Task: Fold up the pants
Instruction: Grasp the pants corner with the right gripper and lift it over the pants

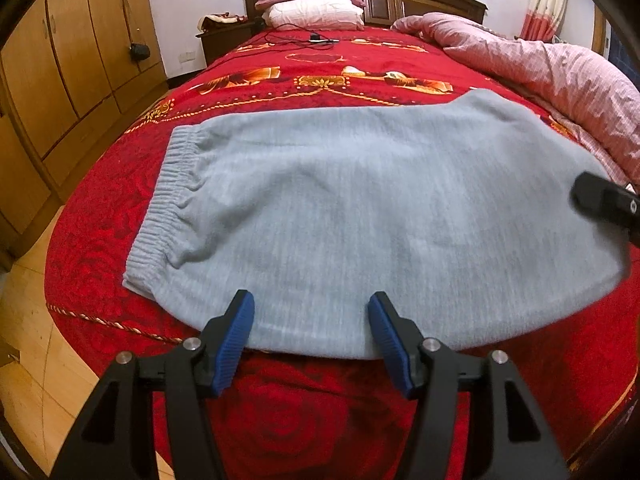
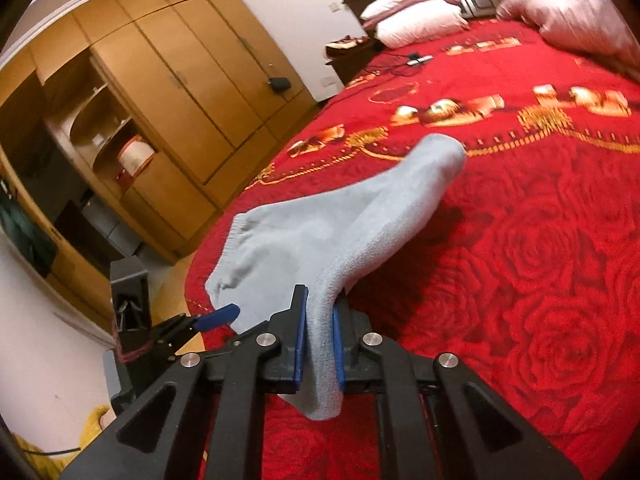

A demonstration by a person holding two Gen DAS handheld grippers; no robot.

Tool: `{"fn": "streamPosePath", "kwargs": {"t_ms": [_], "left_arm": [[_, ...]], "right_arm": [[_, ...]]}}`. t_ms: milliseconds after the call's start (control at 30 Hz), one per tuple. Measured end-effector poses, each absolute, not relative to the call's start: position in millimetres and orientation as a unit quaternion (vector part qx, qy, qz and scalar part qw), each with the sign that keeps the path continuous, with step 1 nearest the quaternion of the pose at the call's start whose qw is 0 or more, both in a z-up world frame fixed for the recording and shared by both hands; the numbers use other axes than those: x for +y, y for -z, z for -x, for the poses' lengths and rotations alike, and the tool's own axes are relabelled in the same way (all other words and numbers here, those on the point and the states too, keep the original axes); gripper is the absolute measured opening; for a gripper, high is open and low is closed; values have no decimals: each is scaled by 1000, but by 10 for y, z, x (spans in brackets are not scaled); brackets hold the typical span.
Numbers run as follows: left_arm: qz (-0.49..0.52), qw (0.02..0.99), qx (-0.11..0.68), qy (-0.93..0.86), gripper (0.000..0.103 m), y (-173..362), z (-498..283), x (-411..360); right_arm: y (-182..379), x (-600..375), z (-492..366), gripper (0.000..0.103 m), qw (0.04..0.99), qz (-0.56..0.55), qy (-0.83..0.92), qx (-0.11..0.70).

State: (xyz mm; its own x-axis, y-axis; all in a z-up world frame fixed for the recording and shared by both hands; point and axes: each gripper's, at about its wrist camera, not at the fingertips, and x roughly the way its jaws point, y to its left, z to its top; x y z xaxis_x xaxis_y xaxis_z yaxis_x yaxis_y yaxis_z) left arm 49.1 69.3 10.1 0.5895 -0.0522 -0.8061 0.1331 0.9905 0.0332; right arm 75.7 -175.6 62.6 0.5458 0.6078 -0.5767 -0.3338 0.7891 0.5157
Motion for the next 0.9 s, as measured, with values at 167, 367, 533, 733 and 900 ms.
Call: {"fn": "streamPosePath", "kwargs": {"t_ms": [167, 367, 533, 733, 900], "left_arm": [[3, 895, 443, 58, 63, -270, -418, 927], [52, 902, 427, 13, 63, -506, -399, 1444], [78, 905, 418, -19, 63, -610, -368, 1788], [89, 907, 411, -33, 63, -651, -322, 1996], [96, 906, 411, -40, 63, -616, -301, 2120]], "right_arm": [[-857, -1608, -747, 12, 870, -133, -289, 377], [-1082, -1258, -882, 12, 869, -68, -322, 371], [-1232, -887, -990, 12, 860, -29, -356, 366], [-1280, -386, -1134, 12, 841, -8, -396, 370], [-1156, -27, -1273, 12, 820, -12, -420, 390]]}}
